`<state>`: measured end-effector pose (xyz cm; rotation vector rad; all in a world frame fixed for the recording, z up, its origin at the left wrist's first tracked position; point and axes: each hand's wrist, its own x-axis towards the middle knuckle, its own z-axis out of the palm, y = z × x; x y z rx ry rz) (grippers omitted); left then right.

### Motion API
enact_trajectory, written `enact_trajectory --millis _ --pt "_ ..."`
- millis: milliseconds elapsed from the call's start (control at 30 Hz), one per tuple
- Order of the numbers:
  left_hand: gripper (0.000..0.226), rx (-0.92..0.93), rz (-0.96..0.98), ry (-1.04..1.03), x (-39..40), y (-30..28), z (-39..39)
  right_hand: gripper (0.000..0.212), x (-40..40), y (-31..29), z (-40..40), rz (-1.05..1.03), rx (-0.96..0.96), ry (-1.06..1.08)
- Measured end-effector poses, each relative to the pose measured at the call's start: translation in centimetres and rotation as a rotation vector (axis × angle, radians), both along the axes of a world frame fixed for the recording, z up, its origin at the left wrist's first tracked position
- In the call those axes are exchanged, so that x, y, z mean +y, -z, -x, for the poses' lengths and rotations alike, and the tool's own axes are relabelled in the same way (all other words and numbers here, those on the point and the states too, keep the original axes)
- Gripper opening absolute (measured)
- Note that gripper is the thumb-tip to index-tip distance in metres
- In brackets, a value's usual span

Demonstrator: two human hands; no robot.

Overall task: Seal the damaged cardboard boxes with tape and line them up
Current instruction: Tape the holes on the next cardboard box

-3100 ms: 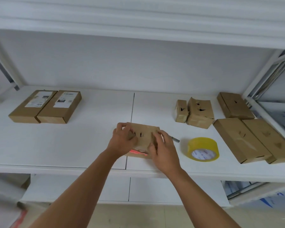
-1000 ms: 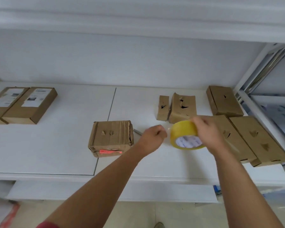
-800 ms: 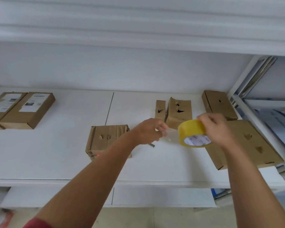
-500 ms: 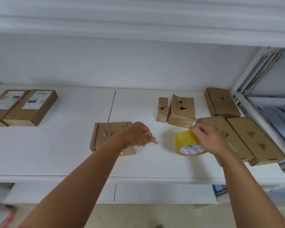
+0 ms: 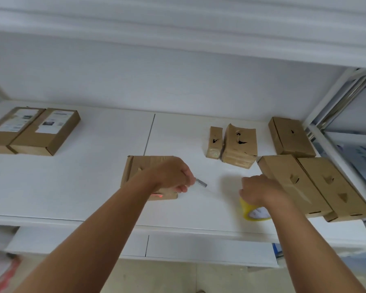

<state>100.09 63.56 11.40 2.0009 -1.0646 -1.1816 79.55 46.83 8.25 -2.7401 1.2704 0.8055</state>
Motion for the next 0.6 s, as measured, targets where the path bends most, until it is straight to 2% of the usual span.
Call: enact_trajectory --millis 33,167,300,400,467,600 --pt "0.013 0.014 -0.006 -0.006 0.4 0.3 0.1 0.023 -0.1 -0.5 -0.9 0.012 -0.019 -0.022" --pt "0.020 0.062 -0.032 -0.059 1.4 0.8 0.3 0.031 -0.2 -0.3 -7.3 -0.094 -0.357 -0.142" --pt "0.022 0.140 -0.032 -0.139 2.4 1.0 0.0 0.037 1.2 2.9 -12.5 -0.176 -0.279 -0.268" --pt "0.024 0.107 -0.025 -0.167 3.1 1.0 -0.3 0.020 1.3 5.3 -13.5 -0.156 -0.324 -0.310" --pt "0.024 0.091 -0.025 -0.188 3.3 1.0 -0.5 0.009 1.1 6.1 -13.6 -0.162 -0.352 -0.288" --pt "0.020 0.097 -0.023 -0.210 2.9 1.2 -0.4 0.013 0.1 5.4 -12.9 -0.224 -0.416 -0.195"
